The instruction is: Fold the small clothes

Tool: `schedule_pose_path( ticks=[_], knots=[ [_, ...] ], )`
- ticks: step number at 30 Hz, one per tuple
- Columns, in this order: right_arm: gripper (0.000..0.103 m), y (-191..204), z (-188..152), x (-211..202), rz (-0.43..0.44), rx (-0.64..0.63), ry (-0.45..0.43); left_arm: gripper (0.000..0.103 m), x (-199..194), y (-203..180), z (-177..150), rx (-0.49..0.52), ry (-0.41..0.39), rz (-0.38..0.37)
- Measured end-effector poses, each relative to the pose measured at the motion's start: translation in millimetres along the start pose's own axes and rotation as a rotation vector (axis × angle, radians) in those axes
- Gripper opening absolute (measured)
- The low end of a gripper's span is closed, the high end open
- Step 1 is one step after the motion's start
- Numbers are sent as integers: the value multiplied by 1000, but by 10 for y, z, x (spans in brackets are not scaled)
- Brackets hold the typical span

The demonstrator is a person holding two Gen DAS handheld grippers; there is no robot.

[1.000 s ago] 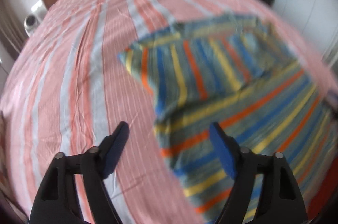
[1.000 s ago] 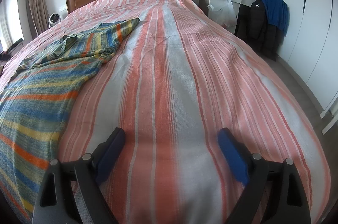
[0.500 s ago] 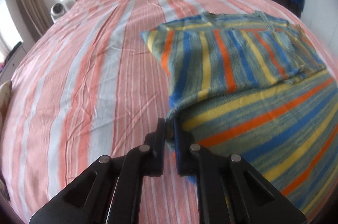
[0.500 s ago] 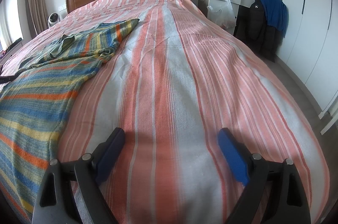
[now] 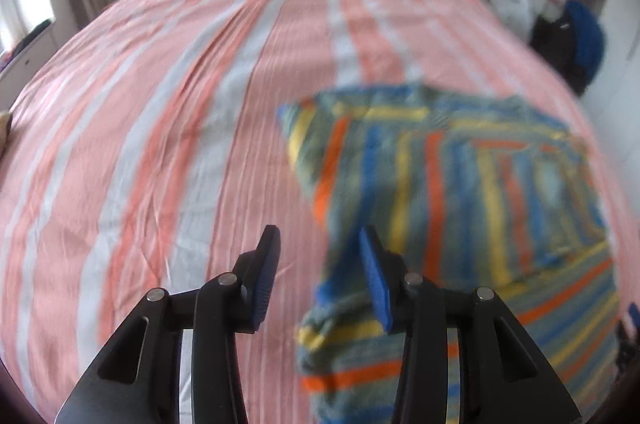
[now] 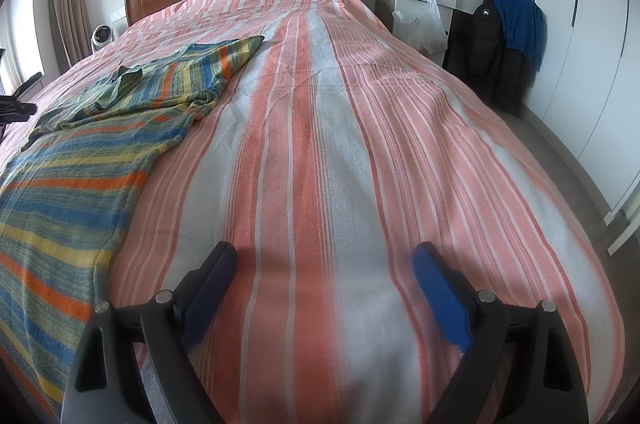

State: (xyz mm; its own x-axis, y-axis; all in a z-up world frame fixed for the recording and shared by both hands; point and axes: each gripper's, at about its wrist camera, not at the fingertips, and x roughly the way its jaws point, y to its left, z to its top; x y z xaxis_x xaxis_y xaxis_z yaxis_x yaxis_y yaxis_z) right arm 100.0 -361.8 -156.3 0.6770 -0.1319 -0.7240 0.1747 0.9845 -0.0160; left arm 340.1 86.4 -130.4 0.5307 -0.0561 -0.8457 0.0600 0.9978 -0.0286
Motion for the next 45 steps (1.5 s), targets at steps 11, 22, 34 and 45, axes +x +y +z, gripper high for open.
schedule_pose_path(
  ticks=[11,22,34,45],
  knots=[
    [89,2,-5,0,0,0,0,67,-78,246,-239,30,-16,1],
    [89,3,-12,5,-1,0,-1,71,-53,96,330,0,-60,4],
    [89,7,-16,3,-1,0,-3,74,-279,-325,138,112,-97,16],
    [89,3,-7,3,-2,1,-3,77,-122,-1610,-355,480,-47,-61]
  ],
)
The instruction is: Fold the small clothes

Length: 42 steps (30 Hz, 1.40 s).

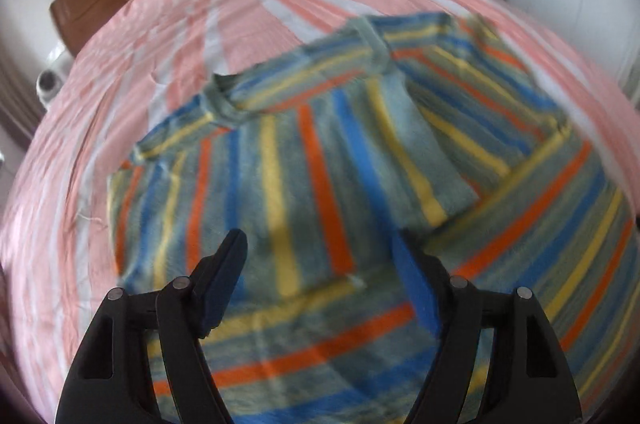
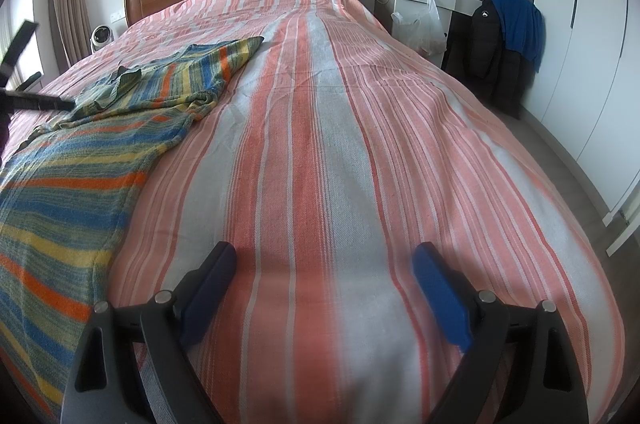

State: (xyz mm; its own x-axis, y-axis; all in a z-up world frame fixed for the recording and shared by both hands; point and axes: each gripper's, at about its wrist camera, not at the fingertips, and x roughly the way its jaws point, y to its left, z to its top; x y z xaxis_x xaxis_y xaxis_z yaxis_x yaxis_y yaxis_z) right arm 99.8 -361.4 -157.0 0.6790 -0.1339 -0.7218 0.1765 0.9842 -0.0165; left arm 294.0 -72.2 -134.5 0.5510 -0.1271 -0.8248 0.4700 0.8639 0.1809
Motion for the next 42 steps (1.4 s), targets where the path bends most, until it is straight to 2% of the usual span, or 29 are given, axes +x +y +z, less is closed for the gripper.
schedule_pose_path(
  ticks=[2,5,9,12,15,18,24,27,34,42],
  knots=[
    [89,-3,7,1,1,1,-1,77,-61,-78,18,30,5,-42],
    [90,-2,5,0,1,1,-1,80,-181,-138,126,65,-24,-54],
    [90,-3,13,6,0,1,0,84,-126,25,454,-52,-62,-81],
    [90,0,3,0,0,1,-1,84,188,90,638,-126,-12,-30],
    [90,-3,12,6,0,1,-1,84,420,-40,646,-101,32,2],
    [90,2,1,-1,0,1,-1,84,423,-259,576,-35,3,62],
    [90,2,1,0,0,1,-1,87,-44,-206,393,-26,-32,31],
    [90,3,-2,-1,-1,1,-2,95,-378,-81,230,-50,-49,58],
    [90,10,5,8,-6,0,-4,96,-952,186,-182,-127,-56,129],
    [90,54,-41,-20,-26,-8,-12,97,-1220,363,-583,-162,-63,197]
  ],
)
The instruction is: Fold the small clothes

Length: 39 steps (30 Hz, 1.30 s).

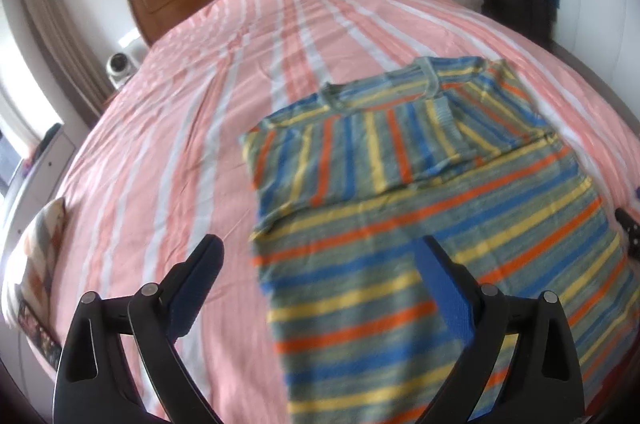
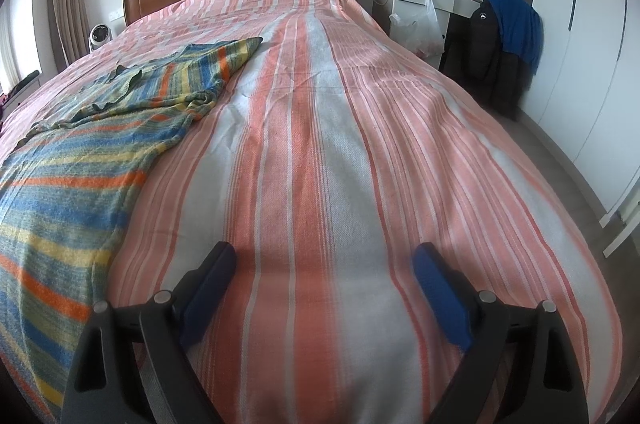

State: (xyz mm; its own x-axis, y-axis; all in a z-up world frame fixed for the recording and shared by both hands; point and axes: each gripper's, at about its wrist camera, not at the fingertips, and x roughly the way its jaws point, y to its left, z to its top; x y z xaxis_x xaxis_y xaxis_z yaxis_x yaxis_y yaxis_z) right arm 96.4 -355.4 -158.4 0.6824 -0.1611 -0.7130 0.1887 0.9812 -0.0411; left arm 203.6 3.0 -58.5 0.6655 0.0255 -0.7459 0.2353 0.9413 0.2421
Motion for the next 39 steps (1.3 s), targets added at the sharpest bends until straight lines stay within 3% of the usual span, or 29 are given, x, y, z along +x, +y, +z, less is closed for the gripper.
schedule_pose_path(
  ticks=[15,22,24,29,34,39],
  knots=[
    [91,18,-12,-5,-13,-4,-6,97,29,424,-449,-108,63,38],
    [91,-30,54,-179,9,6,69,97,-262,719,-1113,-157,101,32],
    [91,-46,69,-373,66,17,73,97,-340,800,-1357,-205,139,-12],
    [91,62,-12,-842,269,-13,186,97,-494,714,-1951,-279,249,-223],
    [91,228,-390,-1056,450,1,352,97,-522,445,-2164,-238,300,-297],
    [90,383,-660,-998,500,-10,423,87,-398,369,-2181,-238,314,-300]
  ],
)
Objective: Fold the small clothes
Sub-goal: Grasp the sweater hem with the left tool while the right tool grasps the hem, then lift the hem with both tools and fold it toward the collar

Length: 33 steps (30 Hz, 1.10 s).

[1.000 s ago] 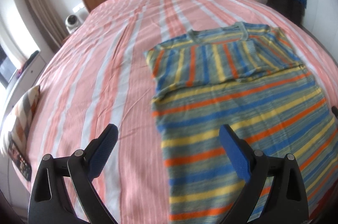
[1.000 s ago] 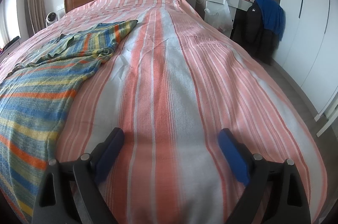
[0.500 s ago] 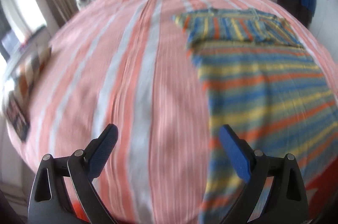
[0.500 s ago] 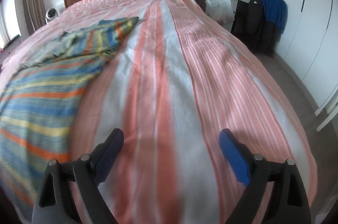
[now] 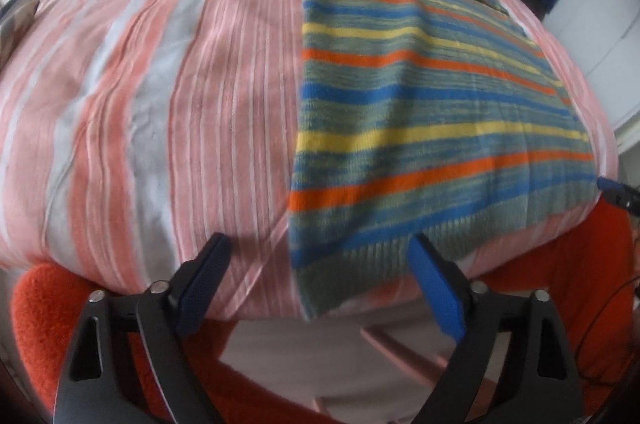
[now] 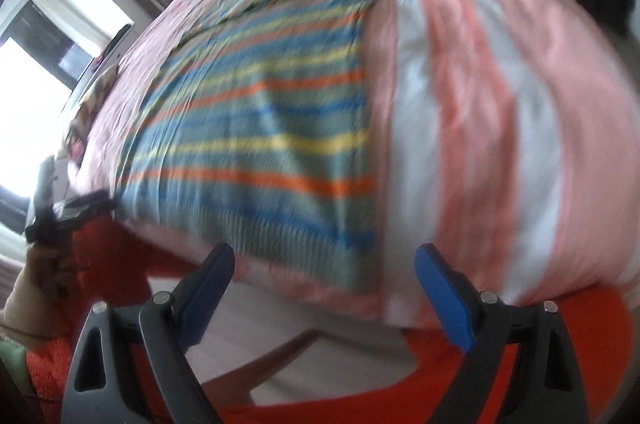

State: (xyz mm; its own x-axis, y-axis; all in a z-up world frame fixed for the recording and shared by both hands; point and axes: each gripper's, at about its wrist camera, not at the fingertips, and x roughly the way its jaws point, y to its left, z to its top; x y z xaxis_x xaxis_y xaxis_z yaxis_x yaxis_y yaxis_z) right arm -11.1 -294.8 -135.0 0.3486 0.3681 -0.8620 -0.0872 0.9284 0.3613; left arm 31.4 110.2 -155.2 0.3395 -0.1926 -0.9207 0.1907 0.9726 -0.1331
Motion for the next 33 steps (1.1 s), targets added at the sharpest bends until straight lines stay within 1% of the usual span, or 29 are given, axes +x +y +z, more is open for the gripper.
schedule_pose_path(
  ticks=[2,4,5,6,7,8,9,10,12,18,23,29,33],
  knots=[
    [89,-19,4,55,-25,12,-19,84,48,6,34,-18,0,-7],
    [89,-32,46,87,-17,28,-50,79,91,-28,33,-20,2,-5],
    [88,-32,67,125,-14,24,-53,73,99,-60,16,-14,4,-3],
    [84,-21,86,170,-27,15,-39,60,99,-92,3,-4,6,-4],
    [70,5,119,235,-57,-5,-11,49,106,-117,2,13,17,-6],
    [60,32,142,255,-77,-29,5,20,120,-144,6,28,31,-12],
    [26,62,154,256,-89,-56,21,5,132,-170,0,40,48,-26],
    [5,84,164,236,-69,-72,39,5,125,-183,3,43,48,-37],
    [5,102,176,176,-55,-78,44,3,61,-188,-1,40,30,-50],
    [4,332,111,-101,-88,-185,31,2,-333,-210,-62,79,-33,-76],
    [4,424,86,-258,-89,-207,19,2,-614,-193,-200,96,-68,-89],
    [4,435,15,-360,-93,-216,14,2,-665,-86,-255,75,-72,-107],
    [4,397,-78,-398,-96,-205,28,2,-639,-83,-302,60,-47,-121]
  ],
)
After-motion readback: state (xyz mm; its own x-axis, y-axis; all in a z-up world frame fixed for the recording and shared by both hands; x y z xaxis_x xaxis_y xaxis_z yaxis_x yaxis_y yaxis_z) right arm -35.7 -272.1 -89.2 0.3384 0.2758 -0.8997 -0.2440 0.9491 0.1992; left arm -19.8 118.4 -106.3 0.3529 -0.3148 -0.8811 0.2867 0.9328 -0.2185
